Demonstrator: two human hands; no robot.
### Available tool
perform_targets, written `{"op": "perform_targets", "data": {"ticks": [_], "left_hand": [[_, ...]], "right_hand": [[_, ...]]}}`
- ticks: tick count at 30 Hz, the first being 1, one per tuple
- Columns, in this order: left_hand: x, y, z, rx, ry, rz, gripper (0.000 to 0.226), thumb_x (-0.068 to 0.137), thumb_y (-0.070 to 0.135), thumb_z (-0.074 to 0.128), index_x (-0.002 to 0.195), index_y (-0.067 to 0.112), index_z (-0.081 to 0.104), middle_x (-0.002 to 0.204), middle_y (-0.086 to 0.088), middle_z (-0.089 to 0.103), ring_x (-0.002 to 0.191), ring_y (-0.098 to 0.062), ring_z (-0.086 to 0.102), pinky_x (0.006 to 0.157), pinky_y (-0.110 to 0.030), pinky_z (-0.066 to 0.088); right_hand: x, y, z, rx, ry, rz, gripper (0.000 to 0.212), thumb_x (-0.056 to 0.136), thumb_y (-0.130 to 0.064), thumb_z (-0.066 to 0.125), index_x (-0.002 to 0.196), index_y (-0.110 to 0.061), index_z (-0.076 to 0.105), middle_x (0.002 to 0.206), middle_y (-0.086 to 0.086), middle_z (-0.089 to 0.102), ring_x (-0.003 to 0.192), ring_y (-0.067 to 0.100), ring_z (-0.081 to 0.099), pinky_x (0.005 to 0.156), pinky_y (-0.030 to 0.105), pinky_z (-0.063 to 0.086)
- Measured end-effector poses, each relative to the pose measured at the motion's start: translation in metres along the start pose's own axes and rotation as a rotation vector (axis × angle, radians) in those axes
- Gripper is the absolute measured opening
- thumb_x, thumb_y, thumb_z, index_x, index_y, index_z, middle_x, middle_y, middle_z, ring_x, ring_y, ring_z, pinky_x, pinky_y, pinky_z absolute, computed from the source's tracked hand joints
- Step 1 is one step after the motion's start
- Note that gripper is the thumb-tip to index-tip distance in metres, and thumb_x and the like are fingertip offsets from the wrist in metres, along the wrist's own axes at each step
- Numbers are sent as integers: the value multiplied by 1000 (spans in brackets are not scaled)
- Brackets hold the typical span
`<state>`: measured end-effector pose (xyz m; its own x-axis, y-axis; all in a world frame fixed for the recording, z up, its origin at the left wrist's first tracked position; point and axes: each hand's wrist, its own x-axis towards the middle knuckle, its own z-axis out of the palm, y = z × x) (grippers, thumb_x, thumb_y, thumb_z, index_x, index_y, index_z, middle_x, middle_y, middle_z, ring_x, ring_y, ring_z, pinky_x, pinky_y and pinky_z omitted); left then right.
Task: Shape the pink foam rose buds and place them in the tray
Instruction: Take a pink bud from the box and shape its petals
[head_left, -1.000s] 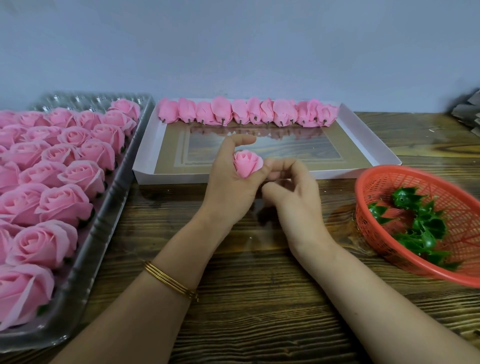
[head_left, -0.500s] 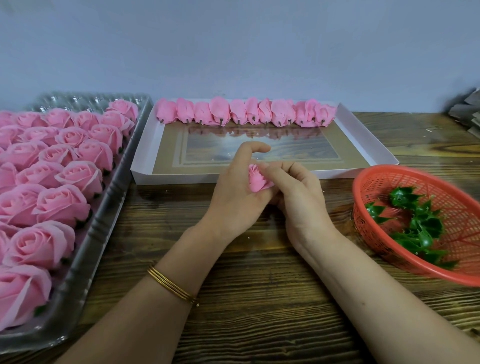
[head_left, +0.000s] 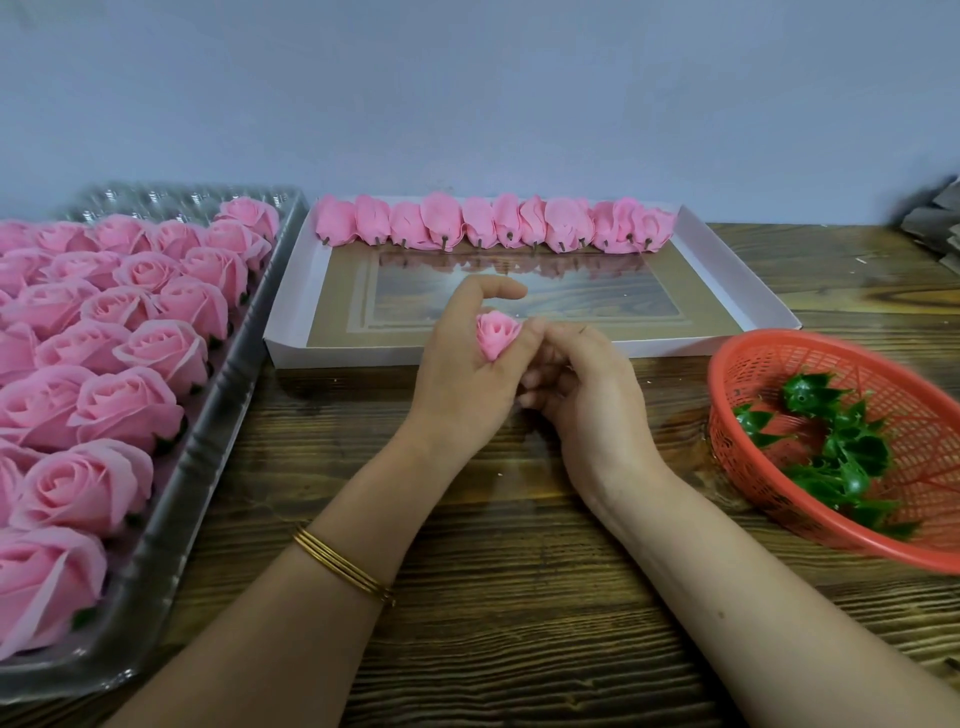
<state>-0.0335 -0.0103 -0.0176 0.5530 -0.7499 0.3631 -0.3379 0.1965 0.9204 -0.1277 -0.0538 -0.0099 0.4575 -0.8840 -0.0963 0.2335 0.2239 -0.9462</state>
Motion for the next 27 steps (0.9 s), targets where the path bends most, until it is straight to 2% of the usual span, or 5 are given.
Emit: {"op": "perform_targets", "data": {"ticks": [6,9,17,21,27], "left_hand": [[2,5,2,-171,101,-68,23,88,12,71,107,9,59,66,2,55,51,-3,50,51,-17,43],[1,8,4,-328,126,-144,27,86,6,72,107,8,55,51,11,58,44,1,54,44,-13,46],[0,9,4,-408,94,-181,32,81,3,75,105,11,55,50,11,58,45,-1,54,45,-17,49],[2,7,0,-435,48,-220,32,80,4,76,105,13,57,57,3,58,49,-10,52,47,-22,51],[5,3,-3,-457,-9,-262,38,69,21,82,102,20,62,62,-5,61,54,-16,54,56,-28,53]], "right_hand": [[-5,4,-1,-242,-95,-136,24,76,23,54,94,9,60,80,15,62,73,22,56,71,34,47],[-6,6,0,-370,-169,-221,28,72,19,65,84,-5,61,68,-7,61,60,3,53,64,18,48],[-6,12,1,-433,-149,-335,22,73,5,75,79,-14,65,56,-16,54,57,4,46,57,22,42],[-8,7,3,-393,-180,-293,32,74,9,72,72,-21,60,53,-17,51,58,7,42,56,20,37],[-9,4,0,-288,-285,-194,9,83,11,65,84,2,66,68,6,51,72,20,41,71,31,35]]}}
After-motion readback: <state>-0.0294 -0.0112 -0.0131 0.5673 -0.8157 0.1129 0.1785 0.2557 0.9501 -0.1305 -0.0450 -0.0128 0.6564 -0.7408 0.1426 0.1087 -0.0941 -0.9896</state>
